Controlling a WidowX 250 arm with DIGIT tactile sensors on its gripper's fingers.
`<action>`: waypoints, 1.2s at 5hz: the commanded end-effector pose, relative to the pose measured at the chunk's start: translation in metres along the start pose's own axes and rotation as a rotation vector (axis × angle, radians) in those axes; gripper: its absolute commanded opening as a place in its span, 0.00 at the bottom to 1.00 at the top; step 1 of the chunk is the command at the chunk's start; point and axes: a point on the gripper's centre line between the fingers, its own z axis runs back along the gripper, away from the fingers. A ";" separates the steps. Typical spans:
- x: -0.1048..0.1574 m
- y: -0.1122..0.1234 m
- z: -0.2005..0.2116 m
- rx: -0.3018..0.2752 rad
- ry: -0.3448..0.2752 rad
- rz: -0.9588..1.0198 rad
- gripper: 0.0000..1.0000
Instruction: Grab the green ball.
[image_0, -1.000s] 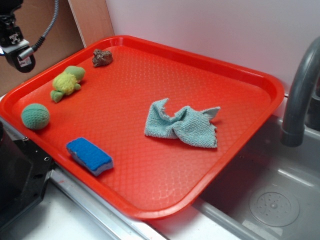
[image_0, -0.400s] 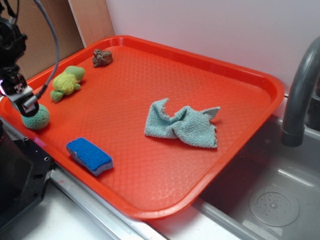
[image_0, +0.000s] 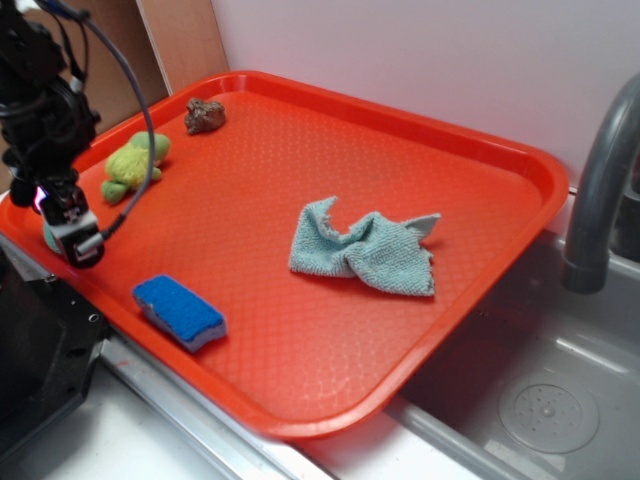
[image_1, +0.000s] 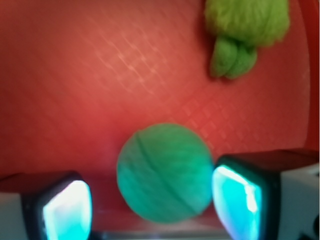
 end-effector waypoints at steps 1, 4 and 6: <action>0.004 0.000 -0.019 0.005 0.088 0.030 0.33; 0.032 0.017 0.091 0.121 -0.121 0.114 0.00; 0.057 0.033 0.195 0.111 -0.233 0.174 0.00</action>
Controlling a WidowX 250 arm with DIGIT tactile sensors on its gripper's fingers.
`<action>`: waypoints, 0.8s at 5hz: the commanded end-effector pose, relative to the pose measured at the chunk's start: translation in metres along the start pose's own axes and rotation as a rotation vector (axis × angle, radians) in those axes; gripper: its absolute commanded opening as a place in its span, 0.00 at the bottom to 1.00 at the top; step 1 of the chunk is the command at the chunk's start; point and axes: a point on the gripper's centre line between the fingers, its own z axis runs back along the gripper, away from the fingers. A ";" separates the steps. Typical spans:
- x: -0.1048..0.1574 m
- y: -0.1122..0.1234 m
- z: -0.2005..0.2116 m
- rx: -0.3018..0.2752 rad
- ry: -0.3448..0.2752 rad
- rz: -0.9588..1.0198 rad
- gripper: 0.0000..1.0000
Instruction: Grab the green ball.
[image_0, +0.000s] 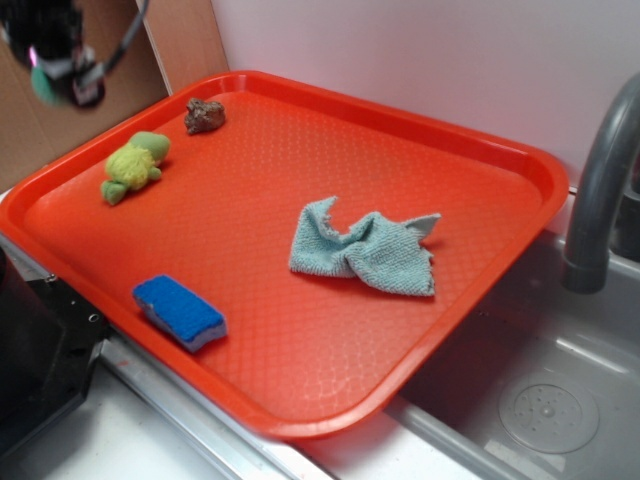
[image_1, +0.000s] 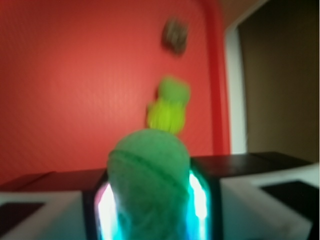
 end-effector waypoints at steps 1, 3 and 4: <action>0.026 0.031 0.063 -0.036 -0.088 0.057 0.00; 0.025 0.039 0.059 -0.031 -0.063 0.099 0.00; 0.021 0.032 0.043 -0.014 -0.050 0.107 0.00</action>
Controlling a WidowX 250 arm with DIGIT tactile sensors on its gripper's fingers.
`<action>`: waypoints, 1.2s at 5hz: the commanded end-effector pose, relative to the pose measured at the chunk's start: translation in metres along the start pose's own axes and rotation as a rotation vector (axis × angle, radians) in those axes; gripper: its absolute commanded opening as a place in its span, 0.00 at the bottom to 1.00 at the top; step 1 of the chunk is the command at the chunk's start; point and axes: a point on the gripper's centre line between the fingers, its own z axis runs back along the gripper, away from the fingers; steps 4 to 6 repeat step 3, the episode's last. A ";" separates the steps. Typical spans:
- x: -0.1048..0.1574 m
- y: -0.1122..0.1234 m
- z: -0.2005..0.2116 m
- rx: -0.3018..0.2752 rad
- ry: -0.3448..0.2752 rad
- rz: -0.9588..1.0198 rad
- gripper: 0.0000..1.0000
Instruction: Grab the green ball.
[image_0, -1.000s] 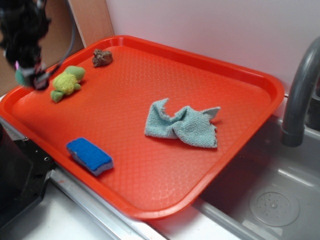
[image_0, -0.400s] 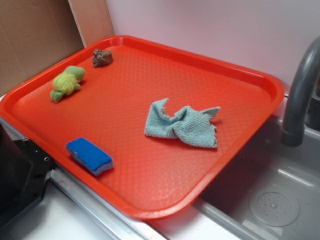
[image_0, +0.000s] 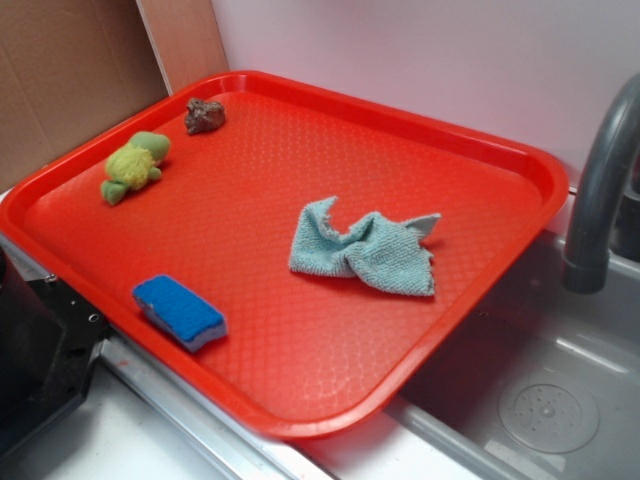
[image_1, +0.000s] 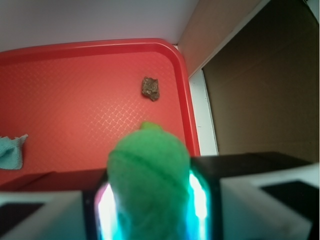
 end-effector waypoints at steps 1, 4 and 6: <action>-0.007 -0.012 -0.026 0.039 0.013 0.024 0.00; -0.010 -0.020 -0.042 0.037 0.044 0.010 0.00; -0.010 -0.020 -0.042 0.037 0.044 0.010 0.00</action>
